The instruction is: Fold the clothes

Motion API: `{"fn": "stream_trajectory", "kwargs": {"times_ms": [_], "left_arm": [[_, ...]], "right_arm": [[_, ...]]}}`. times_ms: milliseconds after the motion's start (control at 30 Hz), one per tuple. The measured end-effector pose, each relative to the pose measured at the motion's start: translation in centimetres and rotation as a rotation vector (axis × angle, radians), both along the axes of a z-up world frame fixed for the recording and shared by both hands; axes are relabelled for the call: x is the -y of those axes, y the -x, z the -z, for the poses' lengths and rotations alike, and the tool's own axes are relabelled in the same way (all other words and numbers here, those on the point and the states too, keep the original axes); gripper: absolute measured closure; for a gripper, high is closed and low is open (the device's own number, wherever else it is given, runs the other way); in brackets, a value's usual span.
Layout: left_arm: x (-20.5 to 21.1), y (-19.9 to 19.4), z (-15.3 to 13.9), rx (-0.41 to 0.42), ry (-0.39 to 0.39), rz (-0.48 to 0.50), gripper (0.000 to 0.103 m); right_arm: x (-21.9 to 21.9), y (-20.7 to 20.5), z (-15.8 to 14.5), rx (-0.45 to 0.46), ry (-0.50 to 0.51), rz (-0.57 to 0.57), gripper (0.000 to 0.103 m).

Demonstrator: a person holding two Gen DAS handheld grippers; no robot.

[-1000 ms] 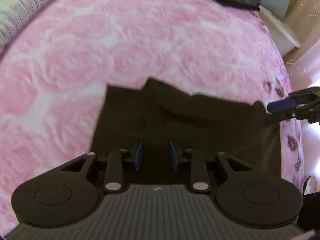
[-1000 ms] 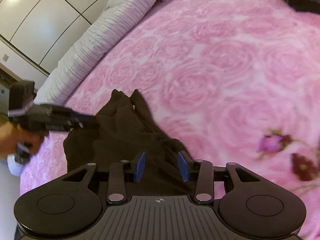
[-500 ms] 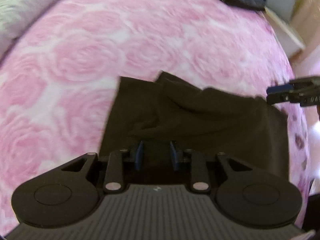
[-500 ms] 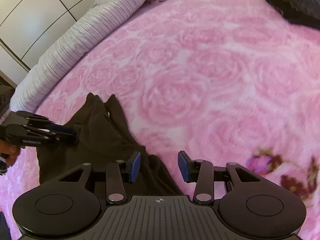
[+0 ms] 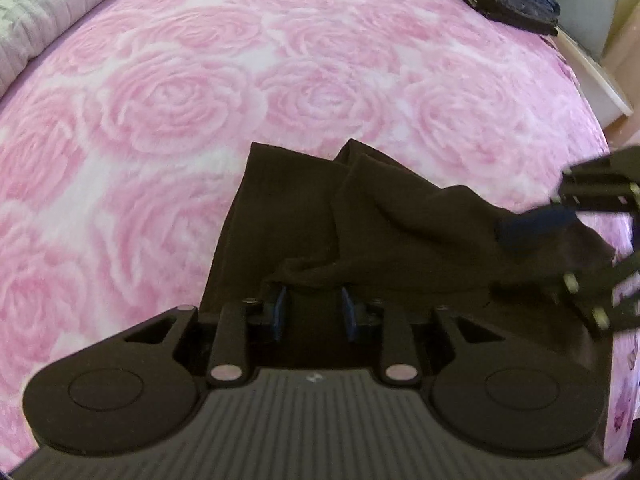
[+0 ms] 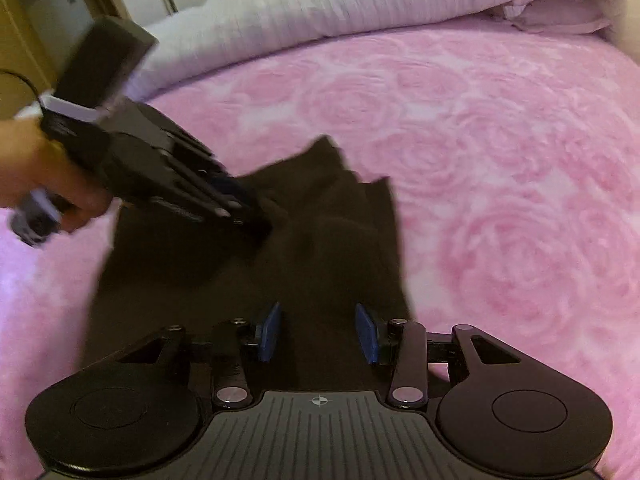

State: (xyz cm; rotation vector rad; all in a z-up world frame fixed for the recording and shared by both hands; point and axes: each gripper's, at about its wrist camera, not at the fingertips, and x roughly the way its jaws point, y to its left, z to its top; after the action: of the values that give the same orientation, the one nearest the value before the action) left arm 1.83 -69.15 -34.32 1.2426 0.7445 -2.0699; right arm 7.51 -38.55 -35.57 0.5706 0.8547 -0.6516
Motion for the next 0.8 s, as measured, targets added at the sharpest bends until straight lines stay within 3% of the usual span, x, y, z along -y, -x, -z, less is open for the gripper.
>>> {"fn": "stream_trajectory", "kwargs": {"times_ms": [133,233,333,400,567,633,667,800], "left_arm": [[-0.4,-1.0,-1.1,-0.003,-0.001,-0.01,0.08],[-1.3,-1.5,-2.9,-0.014,0.018,-0.025,0.081],[-2.2,-1.5,-2.9,-0.005,-0.003,-0.04,0.081],[-2.4,-0.7,-1.3,0.054,-0.007,-0.036,0.08],[-0.8,-0.6,-0.6,0.045,0.015,-0.025,0.076],[-0.2,-1.1,-1.0,0.078,0.036,-0.008,0.094],[-0.1,-1.6,-1.2,0.111,0.052,0.001,0.098],[-0.7,-4.4,-2.8,0.124,0.06,-0.047,0.098]], "right_arm": [[1.8,1.9,0.6,-0.026,-0.012,0.12,0.063],[1.4,3.8,-0.8,-0.037,-0.01,0.161,0.063],[-1.2,4.6,-2.9,-0.015,0.028,0.116,0.063],[-3.3,4.3,-3.3,0.006,0.016,0.057,0.063],[-5.7,3.8,0.2,-0.034,-0.007,-0.047,0.063],[-5.4,4.8,0.3,-0.034,-0.018,-0.023,0.063],[-5.3,5.3,0.4,-0.034,-0.024,-0.012,0.063],[-5.9,6.9,-0.3,-0.104,-0.012,0.004,0.064]]}}
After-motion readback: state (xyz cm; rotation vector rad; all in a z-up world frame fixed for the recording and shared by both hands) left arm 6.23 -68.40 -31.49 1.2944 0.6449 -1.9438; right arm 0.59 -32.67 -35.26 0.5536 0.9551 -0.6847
